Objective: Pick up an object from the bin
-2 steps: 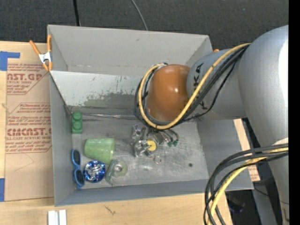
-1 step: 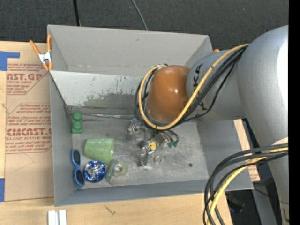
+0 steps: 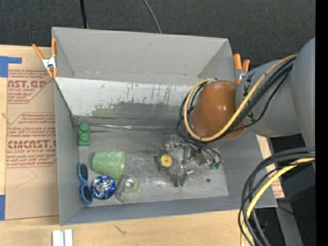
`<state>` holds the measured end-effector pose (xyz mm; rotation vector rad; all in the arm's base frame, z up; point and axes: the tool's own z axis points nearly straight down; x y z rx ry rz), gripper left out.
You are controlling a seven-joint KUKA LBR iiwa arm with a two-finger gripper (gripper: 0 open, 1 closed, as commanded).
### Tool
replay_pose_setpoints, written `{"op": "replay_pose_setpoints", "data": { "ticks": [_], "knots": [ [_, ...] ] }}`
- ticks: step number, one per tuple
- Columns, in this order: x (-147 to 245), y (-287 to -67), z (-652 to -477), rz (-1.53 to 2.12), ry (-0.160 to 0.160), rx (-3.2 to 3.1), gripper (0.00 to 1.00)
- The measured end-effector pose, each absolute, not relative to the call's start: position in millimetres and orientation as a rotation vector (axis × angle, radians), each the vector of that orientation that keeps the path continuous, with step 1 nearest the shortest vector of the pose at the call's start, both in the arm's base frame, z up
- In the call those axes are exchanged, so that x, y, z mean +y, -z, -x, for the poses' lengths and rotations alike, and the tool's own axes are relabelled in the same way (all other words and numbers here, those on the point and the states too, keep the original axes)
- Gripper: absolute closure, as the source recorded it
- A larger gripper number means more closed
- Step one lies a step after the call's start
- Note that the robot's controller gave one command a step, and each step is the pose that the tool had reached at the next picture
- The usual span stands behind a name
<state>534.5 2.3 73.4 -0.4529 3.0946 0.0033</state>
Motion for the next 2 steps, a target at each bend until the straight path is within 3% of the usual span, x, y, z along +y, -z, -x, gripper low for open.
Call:
{"op": "replay_pose_setpoints", "data": {
  "ticks": [1,2],
  "knots": [
    [2.5,-74.4,-533.1,0.460,0.000,3.107,1.00],
    [2.6,-72.0,-532.6,0.459,-0.001,3.104,0.00]
  ]
}}
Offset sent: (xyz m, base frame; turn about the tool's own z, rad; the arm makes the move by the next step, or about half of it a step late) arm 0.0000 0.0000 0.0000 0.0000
